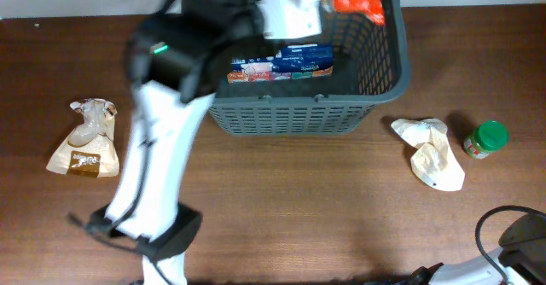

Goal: Pack container

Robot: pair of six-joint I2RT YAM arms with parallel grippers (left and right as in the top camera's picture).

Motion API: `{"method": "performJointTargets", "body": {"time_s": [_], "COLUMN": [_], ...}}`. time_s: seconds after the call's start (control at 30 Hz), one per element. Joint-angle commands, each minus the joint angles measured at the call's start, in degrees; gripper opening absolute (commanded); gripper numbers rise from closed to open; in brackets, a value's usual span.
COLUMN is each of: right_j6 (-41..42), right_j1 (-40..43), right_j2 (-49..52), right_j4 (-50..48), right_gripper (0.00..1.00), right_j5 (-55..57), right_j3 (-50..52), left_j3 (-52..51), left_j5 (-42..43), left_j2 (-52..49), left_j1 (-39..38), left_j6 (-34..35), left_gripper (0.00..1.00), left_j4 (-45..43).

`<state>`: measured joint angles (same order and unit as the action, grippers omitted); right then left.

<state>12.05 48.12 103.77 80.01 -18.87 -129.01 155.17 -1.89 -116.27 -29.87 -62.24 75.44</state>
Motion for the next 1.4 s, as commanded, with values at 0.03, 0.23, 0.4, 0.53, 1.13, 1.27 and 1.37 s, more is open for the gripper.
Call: {"method": "performJointTargets", "body": {"time_s": [0.03, 0.23, 0.4, 0.53, 1.13, 1.27, 1.37], "right_j6": [0.4, 0.4, 0.4, 0.4, 0.4, 0.4, 0.4], "right_j1": [-0.1, -0.1, -0.1, -0.1, -0.1, -0.1, -0.1], "right_j2": [0.0, 0.0, 0.0, 0.0, 0.0, 0.0, 0.0], "right_j4": [0.0, 0.0, 0.0, 0.0, 0.0, 0.0, 0.0], "right_gripper": [0.99, 0.98, 0.99, 0.99, 0.99, 0.99, 0.99], "right_j5": [0.3, 0.3, 0.3, 0.3, 0.3, 0.3, 0.3], "right_j3": [-0.4, -0.4, -0.4, -0.4, -0.4, -0.4, -0.4], "left_j3": [-1.5, -1.6, -1.6, -1.6, 4.6, 3.4, -2.5], "left_j5": [-1.1, -3.9, -3.9, -4.0, -3.5, -3.1, 3.8], "left_j2": [-11.1, -21.9, -25.5, -25.6, 4.1, 3.8, 3.1], "left_j1": [-0.8, -0.9, -1.4, -1.4, 17.1, 31.1, 40.3], "left_j6": [-5.0, 5.2, 7.8, 7.8, 41.5, 48.5, 49.0], "left_gripper": [0.02, 0.02, 0.04, 0.99, 0.99, 0.99, 0.99], "left_j4": [-1.5, 3.5, 9.4, 9.3, 13.8, 21.2, 21.2]}}
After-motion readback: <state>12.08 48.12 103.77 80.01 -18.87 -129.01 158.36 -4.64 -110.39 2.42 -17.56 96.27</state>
